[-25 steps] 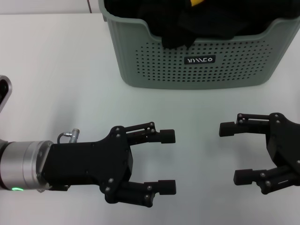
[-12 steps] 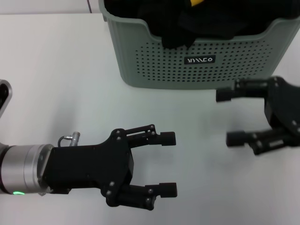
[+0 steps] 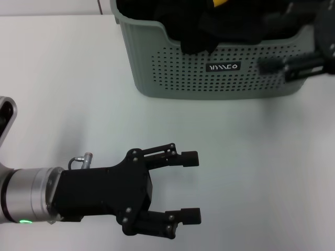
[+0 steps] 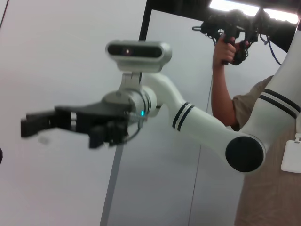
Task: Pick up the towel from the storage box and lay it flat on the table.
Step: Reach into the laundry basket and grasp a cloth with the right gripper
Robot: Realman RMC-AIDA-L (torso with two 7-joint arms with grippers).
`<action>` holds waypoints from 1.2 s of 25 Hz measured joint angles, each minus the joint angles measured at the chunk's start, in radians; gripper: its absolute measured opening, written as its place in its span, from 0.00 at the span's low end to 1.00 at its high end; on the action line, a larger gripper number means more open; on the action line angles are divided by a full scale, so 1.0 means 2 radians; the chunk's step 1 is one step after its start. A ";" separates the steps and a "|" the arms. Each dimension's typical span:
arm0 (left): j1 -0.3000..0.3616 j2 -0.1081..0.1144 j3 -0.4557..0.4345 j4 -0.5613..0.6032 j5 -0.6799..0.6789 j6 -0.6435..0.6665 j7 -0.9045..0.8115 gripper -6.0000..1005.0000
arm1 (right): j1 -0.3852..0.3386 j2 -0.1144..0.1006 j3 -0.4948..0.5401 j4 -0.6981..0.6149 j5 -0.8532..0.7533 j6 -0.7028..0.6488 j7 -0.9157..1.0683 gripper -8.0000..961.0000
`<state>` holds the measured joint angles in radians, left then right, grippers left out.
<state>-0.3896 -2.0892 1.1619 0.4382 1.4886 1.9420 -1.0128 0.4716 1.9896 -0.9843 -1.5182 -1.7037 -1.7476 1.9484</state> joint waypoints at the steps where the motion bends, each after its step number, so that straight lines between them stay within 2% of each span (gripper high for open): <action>1: 0.000 0.000 0.000 0.000 0.000 0.000 0.000 0.83 | 0.002 -0.003 0.008 -0.016 -0.005 0.001 0.010 0.91; 9: 0.003 0.000 0.000 -0.012 0.001 -0.001 0.005 0.83 | 0.006 -0.011 0.084 -0.090 -0.022 0.004 0.034 0.91; 10: 0.003 0.000 0.000 -0.013 0.001 -0.001 0.007 0.83 | 0.001 -0.014 0.109 -0.104 -0.023 0.006 0.035 0.91; 12: 0.004 -0.001 0.000 -0.016 0.001 -0.001 0.012 0.83 | -0.002 -0.021 0.126 -0.108 -0.026 0.007 0.035 0.90; 15: 0.005 -0.001 -0.002 -0.019 0.000 -0.001 0.014 0.83 | -0.008 -0.028 0.136 -0.107 -0.035 0.013 0.033 0.89; 22: 0.000 -0.001 -0.003 -0.020 0.000 -0.001 0.015 0.83 | -0.017 -0.026 0.141 -0.076 -0.068 0.054 0.001 0.87; 30: -0.001 -0.001 -0.003 -0.020 0.000 -0.002 0.015 0.82 | 0.011 -0.016 0.117 -0.007 -0.109 0.106 -0.044 0.85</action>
<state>-0.3925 -2.0908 1.1550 0.3987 1.4879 1.9376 -0.9832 0.4938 1.9571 -0.7509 -1.5329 -1.9213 -1.5359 1.8601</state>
